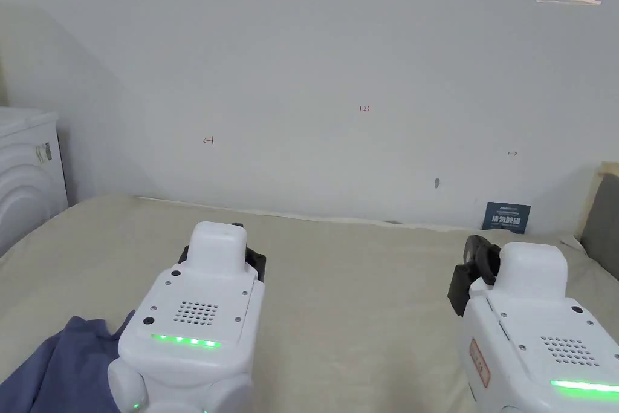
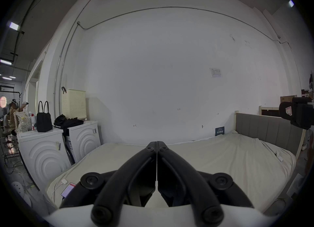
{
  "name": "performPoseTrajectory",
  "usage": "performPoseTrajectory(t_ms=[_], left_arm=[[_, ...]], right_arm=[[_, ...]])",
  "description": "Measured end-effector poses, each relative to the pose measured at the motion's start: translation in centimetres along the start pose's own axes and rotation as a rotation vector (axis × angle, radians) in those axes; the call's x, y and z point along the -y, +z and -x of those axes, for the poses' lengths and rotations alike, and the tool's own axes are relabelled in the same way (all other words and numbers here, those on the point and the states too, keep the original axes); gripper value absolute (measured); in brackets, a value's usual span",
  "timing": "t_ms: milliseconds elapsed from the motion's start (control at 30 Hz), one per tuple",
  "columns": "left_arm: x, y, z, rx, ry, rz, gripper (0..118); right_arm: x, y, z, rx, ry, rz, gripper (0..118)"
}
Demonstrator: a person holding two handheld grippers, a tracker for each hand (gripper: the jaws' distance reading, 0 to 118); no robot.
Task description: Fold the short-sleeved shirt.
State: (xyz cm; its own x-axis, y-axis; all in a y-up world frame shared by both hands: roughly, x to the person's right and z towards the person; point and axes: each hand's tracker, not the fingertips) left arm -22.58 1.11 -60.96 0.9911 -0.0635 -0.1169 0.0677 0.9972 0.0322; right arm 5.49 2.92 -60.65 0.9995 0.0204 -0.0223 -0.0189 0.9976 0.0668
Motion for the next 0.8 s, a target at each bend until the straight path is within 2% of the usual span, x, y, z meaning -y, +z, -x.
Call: performPoseTrajectory(t_ms=[300,400,800], left_arm=[[0.24,-0.20,0.11,-0.003,-0.001,0.011,0],[0.26,-0.23,0.09,0.003,-0.001,0.005,0],[0.07,-0.64,-0.15,0.024,0.004,-0.005,0]], right_arm=[[0.18,0.11,0.05,0.004,-0.005,0.001,0],[0.22,0.13,-0.35,-0.024,-0.029,-0.011,0],[0.20,0.32,-0.54,-0.009,-0.006,0.003,0]])
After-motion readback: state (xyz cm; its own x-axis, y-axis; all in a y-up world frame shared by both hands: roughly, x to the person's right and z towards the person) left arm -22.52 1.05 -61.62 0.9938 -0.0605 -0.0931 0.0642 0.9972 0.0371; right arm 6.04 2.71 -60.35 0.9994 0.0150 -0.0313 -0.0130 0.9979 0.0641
